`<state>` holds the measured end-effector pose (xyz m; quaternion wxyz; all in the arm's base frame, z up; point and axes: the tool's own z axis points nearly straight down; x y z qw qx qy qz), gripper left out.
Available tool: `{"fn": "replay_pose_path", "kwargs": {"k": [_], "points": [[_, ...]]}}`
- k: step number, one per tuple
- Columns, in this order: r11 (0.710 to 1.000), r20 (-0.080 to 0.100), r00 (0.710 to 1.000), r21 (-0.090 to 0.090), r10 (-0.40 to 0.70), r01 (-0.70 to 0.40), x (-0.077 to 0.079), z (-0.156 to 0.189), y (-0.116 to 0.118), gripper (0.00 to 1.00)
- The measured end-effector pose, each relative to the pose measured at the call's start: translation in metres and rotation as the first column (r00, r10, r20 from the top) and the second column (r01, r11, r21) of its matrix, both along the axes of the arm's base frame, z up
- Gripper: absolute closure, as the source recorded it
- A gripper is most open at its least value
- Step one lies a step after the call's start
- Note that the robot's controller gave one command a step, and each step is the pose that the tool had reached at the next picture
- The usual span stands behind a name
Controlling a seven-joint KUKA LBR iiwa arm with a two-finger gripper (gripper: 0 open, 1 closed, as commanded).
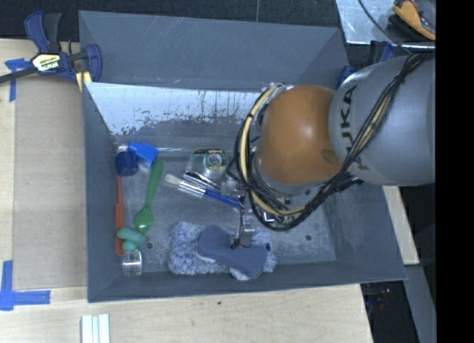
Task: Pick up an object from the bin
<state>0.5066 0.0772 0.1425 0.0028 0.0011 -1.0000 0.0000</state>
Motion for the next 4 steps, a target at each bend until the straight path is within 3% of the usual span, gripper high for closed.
{"fn": "replay_pose_path", "kwargs": {"k": [1, 2, 3, 4], "points": [[1.000, 0.008, 1.000, 0.001, -0.003, 0.003, 0.002, 0.004, 0.000, 0.00], [0.925, 0.020, 0.924, -0.005, 0.381, -0.381, -0.011, -0.067, 0.045, 0.00], [0.905, 0.011, 0.905, -0.003, 0.426, -0.426, -0.002, -0.069, 0.051, 0.00], [0.796, 0.028, 0.796, -0.014, 0.605, -0.605, -0.002, -0.069, 0.098, 0.00]]}}
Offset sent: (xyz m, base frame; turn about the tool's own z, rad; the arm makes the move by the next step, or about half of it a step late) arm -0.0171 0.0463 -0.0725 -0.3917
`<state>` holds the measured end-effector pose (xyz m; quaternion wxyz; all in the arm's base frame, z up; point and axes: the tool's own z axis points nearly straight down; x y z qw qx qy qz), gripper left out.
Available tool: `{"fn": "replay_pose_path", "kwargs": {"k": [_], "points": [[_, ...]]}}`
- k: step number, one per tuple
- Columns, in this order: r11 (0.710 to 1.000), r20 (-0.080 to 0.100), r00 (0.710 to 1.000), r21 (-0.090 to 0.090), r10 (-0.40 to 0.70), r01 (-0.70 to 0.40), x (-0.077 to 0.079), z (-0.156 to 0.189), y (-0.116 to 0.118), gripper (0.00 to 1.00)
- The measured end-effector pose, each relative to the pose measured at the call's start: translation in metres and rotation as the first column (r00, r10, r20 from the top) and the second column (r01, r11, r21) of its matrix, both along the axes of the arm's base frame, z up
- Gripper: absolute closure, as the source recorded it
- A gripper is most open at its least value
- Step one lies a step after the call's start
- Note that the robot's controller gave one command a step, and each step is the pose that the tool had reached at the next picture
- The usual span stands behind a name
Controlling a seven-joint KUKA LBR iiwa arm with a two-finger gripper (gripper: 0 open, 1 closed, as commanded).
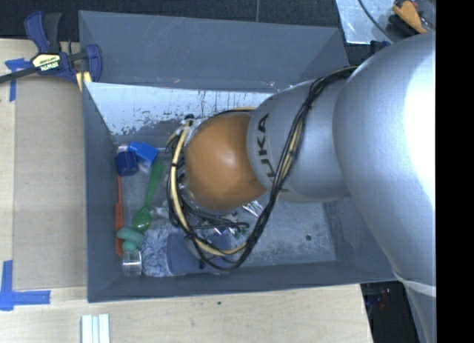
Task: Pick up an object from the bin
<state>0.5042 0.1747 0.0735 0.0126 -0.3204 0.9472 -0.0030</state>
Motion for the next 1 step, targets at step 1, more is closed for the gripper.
{"fn": "replay_pose_path", "kwargs": {"k": [1], "points": [[1.000, -0.005, 1.000, -0.002, 0.025, -0.025, -0.0055, 0.0008, -0.0002, 0.00]]}}
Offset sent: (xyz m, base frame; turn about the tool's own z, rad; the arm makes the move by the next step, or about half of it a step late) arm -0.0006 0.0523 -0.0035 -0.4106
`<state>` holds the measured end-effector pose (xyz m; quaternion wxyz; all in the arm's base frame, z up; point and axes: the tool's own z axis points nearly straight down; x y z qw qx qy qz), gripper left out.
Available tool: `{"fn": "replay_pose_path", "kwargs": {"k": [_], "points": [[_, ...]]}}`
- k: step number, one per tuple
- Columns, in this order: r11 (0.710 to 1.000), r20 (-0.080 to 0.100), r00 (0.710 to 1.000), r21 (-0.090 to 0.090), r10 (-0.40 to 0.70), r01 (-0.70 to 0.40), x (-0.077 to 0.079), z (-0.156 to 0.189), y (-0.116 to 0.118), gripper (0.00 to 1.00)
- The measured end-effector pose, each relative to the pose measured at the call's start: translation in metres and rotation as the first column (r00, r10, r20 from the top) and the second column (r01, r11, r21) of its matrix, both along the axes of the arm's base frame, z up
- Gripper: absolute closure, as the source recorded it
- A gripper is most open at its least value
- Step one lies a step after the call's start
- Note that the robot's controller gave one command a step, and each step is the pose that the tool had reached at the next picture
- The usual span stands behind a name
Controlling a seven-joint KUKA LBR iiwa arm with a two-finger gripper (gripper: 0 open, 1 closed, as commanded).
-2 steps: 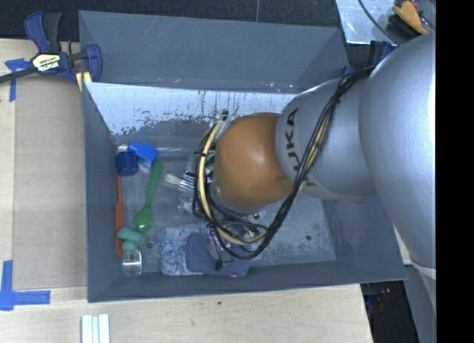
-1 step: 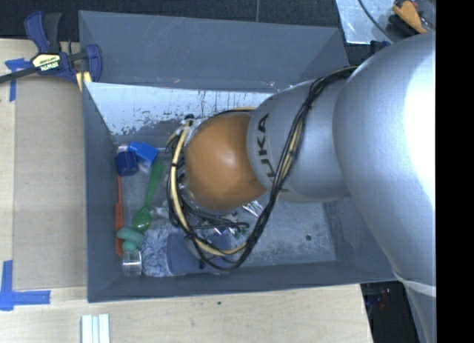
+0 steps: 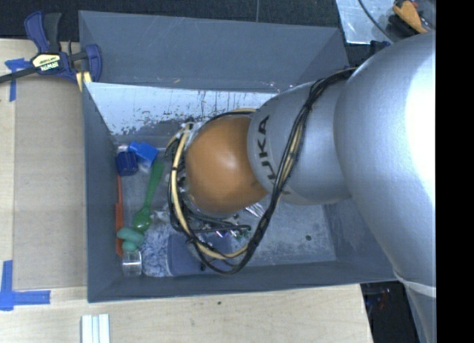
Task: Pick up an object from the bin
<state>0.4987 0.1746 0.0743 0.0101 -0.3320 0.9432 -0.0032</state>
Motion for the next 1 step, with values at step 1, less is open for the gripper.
{"fn": "replay_pose_path", "kwargs": {"k": [1], "points": [[0.929, 0.010, 0.929, -0.012, 0.371, -0.371, 0.0098, -0.0004, 0.0502, 1.00]]}}
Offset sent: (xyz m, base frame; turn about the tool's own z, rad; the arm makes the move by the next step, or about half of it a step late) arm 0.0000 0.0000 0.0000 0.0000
